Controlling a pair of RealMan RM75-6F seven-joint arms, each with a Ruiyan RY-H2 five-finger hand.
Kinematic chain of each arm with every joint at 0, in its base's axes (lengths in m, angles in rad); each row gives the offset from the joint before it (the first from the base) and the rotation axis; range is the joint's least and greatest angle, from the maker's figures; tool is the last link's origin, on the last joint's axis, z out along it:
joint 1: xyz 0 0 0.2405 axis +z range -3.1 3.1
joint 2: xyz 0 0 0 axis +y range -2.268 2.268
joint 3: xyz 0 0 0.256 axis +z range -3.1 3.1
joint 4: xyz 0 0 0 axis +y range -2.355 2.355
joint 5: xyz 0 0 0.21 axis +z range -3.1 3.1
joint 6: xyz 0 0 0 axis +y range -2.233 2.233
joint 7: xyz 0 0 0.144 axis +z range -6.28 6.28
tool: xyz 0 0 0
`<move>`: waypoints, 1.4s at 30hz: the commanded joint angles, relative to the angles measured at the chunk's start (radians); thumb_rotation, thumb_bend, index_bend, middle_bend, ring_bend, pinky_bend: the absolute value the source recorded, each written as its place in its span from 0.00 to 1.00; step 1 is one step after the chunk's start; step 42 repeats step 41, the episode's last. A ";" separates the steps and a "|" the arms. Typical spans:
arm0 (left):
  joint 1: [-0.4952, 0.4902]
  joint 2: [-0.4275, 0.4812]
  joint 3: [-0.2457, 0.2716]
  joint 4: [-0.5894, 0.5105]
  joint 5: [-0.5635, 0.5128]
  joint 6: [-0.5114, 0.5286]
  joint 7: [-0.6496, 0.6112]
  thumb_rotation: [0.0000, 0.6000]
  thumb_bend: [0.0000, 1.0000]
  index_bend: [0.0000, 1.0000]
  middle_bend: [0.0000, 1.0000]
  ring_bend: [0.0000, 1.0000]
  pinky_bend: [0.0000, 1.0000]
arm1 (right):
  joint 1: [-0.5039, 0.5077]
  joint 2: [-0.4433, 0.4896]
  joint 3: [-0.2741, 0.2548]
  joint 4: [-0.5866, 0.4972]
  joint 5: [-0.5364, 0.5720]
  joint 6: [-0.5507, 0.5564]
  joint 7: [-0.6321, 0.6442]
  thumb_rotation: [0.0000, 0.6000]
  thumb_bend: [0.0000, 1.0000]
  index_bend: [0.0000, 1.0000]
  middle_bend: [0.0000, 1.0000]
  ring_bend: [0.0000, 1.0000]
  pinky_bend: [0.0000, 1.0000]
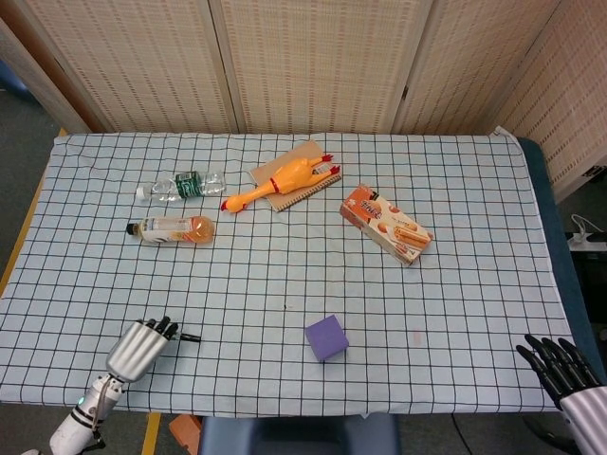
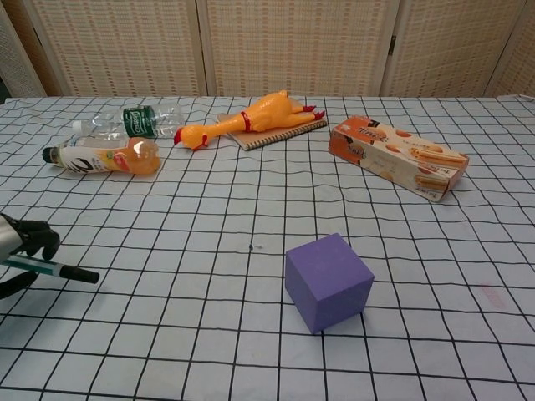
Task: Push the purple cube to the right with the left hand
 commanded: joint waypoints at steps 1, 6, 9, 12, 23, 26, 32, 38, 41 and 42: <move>0.041 0.008 -0.004 0.097 -0.043 0.008 -0.098 1.00 0.60 0.77 0.81 0.78 0.97 | 0.003 -0.003 0.000 -0.005 -0.002 -0.009 -0.010 1.00 0.10 0.00 0.00 0.00 0.00; 0.062 -0.023 -0.010 0.201 -0.077 -0.041 -0.249 1.00 0.58 0.70 0.76 0.78 0.97 | 0.003 -0.006 0.000 -0.012 0.002 -0.013 -0.022 1.00 0.10 0.00 0.00 0.00 0.00; 0.068 -0.042 0.003 0.250 -0.069 -0.057 -0.307 1.00 0.54 0.62 0.71 0.78 0.97 | 0.002 -0.007 0.000 -0.013 0.004 -0.014 -0.026 1.00 0.10 0.00 0.00 0.00 0.00; 0.071 -0.059 0.009 0.285 -0.060 -0.064 -0.328 1.00 0.52 0.57 0.66 0.75 0.97 | 0.002 -0.008 -0.003 -0.014 -0.001 -0.019 -0.032 1.00 0.10 0.00 0.00 0.00 0.00; 0.084 -0.025 0.003 0.218 -0.056 -0.049 -0.326 1.00 0.43 0.19 0.33 0.53 0.83 | -0.007 -0.013 -0.005 0.004 -0.018 0.015 -0.022 1.00 0.10 0.00 0.00 0.00 0.00; 0.091 0.033 0.001 0.105 -0.058 -0.035 -0.318 1.00 0.40 0.13 0.24 0.39 0.66 | -0.008 -0.014 -0.004 0.008 -0.018 0.018 -0.019 1.00 0.10 0.00 0.00 0.00 0.00; 0.140 0.222 0.001 -0.283 -0.066 0.057 -0.326 1.00 0.36 0.07 0.11 0.13 0.37 | -0.006 -0.015 -0.003 0.008 -0.016 0.015 -0.019 1.00 0.10 0.00 0.00 0.00 0.00; 0.206 0.390 0.039 -0.581 -0.080 0.111 -0.426 1.00 0.33 0.00 0.00 0.00 0.19 | -0.003 -0.017 -0.003 0.000 -0.009 0.000 -0.030 1.00 0.10 0.00 0.00 0.00 0.00; 0.229 0.421 0.048 -0.599 -0.079 0.119 -0.428 1.00 0.33 0.00 0.00 0.00 0.18 | -0.001 -0.019 -0.003 -0.004 -0.005 -0.012 -0.042 1.00 0.10 0.00 0.00 0.00 0.00; 0.229 0.421 0.048 -0.599 -0.079 0.119 -0.428 1.00 0.33 0.00 0.00 0.00 0.18 | -0.001 -0.019 -0.003 -0.004 -0.005 -0.012 -0.042 1.00 0.10 0.00 0.00 0.00 0.00</move>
